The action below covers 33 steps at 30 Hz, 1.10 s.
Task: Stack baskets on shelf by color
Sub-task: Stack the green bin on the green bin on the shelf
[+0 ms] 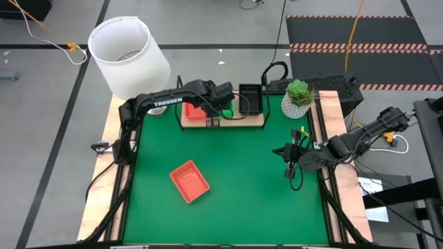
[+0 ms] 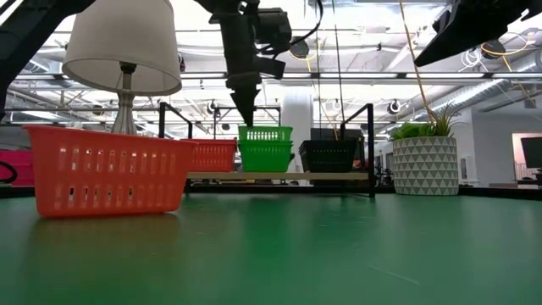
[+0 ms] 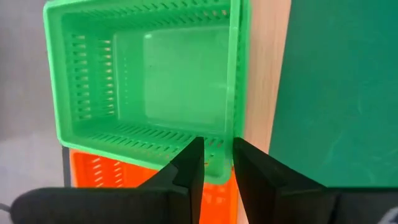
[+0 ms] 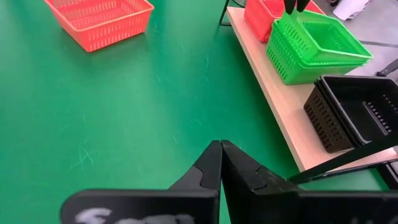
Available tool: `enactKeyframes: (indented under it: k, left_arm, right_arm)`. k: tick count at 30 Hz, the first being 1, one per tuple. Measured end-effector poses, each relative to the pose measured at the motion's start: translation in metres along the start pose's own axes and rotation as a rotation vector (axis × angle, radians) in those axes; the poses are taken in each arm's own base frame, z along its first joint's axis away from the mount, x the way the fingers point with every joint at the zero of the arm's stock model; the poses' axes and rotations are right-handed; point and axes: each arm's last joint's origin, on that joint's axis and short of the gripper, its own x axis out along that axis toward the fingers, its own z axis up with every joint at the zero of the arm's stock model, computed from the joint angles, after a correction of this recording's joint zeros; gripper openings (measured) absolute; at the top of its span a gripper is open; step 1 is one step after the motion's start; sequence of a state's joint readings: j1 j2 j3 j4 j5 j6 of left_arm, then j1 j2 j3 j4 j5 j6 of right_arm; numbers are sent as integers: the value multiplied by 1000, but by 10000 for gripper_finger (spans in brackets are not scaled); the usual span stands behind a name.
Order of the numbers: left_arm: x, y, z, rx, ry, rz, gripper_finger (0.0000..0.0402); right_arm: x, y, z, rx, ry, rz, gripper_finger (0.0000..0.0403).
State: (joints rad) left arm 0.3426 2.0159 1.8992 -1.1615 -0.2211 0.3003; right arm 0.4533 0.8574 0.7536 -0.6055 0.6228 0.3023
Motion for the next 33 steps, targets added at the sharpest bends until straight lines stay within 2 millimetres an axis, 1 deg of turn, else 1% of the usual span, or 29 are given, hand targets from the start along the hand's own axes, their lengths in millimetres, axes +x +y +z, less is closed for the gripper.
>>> enactKeyframes:
  k: [11,14,18,26,29,33]
  left_arm:
    - [3,-7,8,-24,-40,5,88]
    - [-2,-20,13,-11,-67,3,88]
    - [-10,-38,17,45,-75,52,88]
    - [-10,-56,15,61,-22,41,88]
    - [2,-67,14,61,-25,41,88]
    - [29,-83,3,85,28,101,88]
  right_arm:
    - [0,0,-1,17,11,-3,0]
    - [0,-1,-2,13,19,-6,0]
    - [0,-1,-2,20,18,-6,0]
    - [0,1,-4,60,57,68,0]
    - [0,2,-4,64,65,87,0]
    - [0,2,-4,91,66,85,0]
